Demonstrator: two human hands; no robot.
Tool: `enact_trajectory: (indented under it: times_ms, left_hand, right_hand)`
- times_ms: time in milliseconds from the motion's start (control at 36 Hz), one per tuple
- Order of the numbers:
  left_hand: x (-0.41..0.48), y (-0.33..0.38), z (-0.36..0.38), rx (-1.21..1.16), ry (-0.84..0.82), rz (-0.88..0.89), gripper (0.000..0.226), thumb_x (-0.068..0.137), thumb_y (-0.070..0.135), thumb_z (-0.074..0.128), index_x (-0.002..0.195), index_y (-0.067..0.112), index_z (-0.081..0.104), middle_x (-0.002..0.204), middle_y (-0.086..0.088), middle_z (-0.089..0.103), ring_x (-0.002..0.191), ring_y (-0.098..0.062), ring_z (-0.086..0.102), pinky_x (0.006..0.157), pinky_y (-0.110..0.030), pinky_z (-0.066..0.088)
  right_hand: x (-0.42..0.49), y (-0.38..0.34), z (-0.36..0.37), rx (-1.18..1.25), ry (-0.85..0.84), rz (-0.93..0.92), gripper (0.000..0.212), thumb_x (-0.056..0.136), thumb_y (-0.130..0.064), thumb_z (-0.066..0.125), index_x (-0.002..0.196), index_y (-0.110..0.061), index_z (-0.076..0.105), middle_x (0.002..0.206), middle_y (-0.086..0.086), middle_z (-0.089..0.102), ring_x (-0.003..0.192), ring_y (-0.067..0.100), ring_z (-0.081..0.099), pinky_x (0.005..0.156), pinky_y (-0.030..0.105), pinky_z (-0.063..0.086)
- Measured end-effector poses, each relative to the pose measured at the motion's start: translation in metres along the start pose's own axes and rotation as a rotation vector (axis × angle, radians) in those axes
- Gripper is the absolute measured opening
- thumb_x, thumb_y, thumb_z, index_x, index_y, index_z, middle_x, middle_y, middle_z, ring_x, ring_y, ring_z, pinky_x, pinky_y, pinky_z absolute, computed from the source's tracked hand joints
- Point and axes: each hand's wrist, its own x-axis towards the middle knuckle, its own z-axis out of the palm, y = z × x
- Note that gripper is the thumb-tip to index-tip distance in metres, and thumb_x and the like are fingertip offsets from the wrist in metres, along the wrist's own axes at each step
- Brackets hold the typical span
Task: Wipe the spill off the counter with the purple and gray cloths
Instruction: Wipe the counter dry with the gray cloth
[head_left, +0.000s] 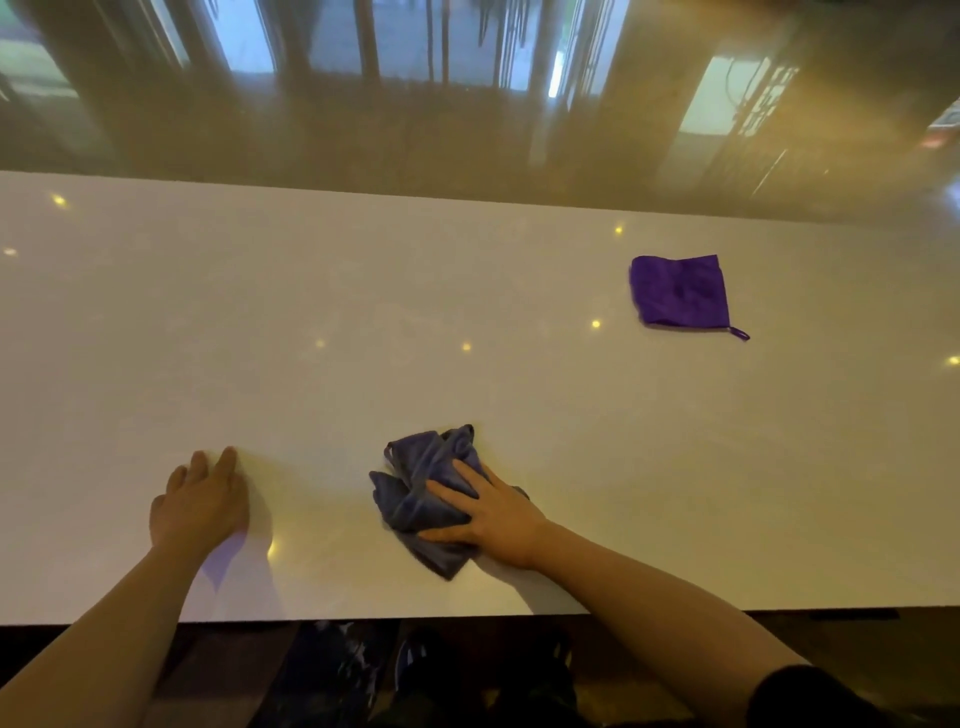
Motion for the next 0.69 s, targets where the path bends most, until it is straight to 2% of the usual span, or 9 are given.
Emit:
enact_trajectory:
  times_ms: [111, 194, 278, 361, 528, 694]
  left_hand:
    - [-0.001, 0.004, 0.0, -0.005, 0.011, -0.014, 0.047, 0.096, 0.027, 0.026, 0.142, 0.02, 0.023, 0.152, -0.013, 0.021, 0.14, -0.031, 0.02, 0.108, -0.048, 0.029]
    - [-0.003, 0.01, 0.0, -0.016, 0.042, -0.027, 0.043, 0.096, 0.025, 0.029, 0.138, 0.016, 0.032, 0.146, -0.017, 0.029, 0.135, -0.033, 0.026, 0.104, -0.048, 0.031]
    - [-0.005, 0.02, 0.0, -0.019, 0.074, -0.035, 0.042, 0.095, 0.022, 0.033, 0.134, 0.01, 0.037, 0.14, -0.022, 0.034, 0.13, -0.037, 0.032, 0.101, -0.049, 0.033]
    - [-0.006, 0.034, 0.0, -0.018, 0.104, -0.009, 0.043, 0.093, 0.02, 0.037, 0.134, 0.007, 0.036, 0.139, -0.025, 0.035, 0.129, -0.039, 0.033, 0.1, -0.051, 0.034]
    - [-0.008, 0.081, 0.004, -0.04, 0.085, 0.08, 0.048, 0.096, 0.026, 0.035, 0.141, 0.012, 0.03, 0.149, -0.022, 0.027, 0.138, -0.036, 0.023, 0.107, -0.051, 0.029]
    - [-0.02, 0.137, 0.016, -0.006, 0.06, 0.147, 0.046, 0.096, 0.028, 0.032, 0.14, 0.015, 0.031, 0.15, -0.018, 0.026, 0.14, -0.032, 0.022, 0.107, -0.048, 0.031]
  right_hand:
    - [-0.033, 0.017, -0.005, -0.133, 0.067, -0.05, 0.042, 0.09, -0.029, 0.056, 0.128, -0.045, 0.048, 0.15, 0.007, 0.034, 0.138, 0.043, 0.025, 0.106, 0.046, 0.039]
    - [-0.056, 0.033, -0.004, -0.16, 0.118, -0.034, 0.049, 0.077, -0.035, 0.072, 0.12, -0.049, 0.053, 0.141, 0.005, 0.049, 0.13, 0.038, 0.044, 0.093, 0.038, 0.05]
    - [-0.076, 0.047, -0.002, -0.208, 0.1, -0.002, 0.058, 0.069, -0.043, 0.076, 0.12, -0.052, 0.051, 0.138, 0.002, 0.053, 0.127, 0.033, 0.049, 0.091, 0.034, 0.052]
    - [-0.096, 0.06, 0.002, -0.217, 0.065, 0.039, 0.063, 0.069, -0.046, 0.076, 0.123, -0.054, 0.046, 0.141, 0.001, 0.05, 0.129, 0.031, 0.048, 0.092, 0.032, 0.051]
    - [-0.136, 0.094, 0.004, -0.222, 0.004, 0.153, 0.068, 0.067, -0.041, 0.079, 0.126, -0.048, 0.047, 0.14, 0.006, 0.051, 0.128, 0.034, 0.048, 0.096, 0.04, 0.049]
    - [-0.187, 0.14, 0.006, -0.194, 0.044, 0.328, 0.069, 0.055, -0.032, 0.087, 0.118, -0.041, 0.059, 0.128, 0.01, 0.061, 0.114, 0.037, 0.059, 0.082, 0.043, 0.058]
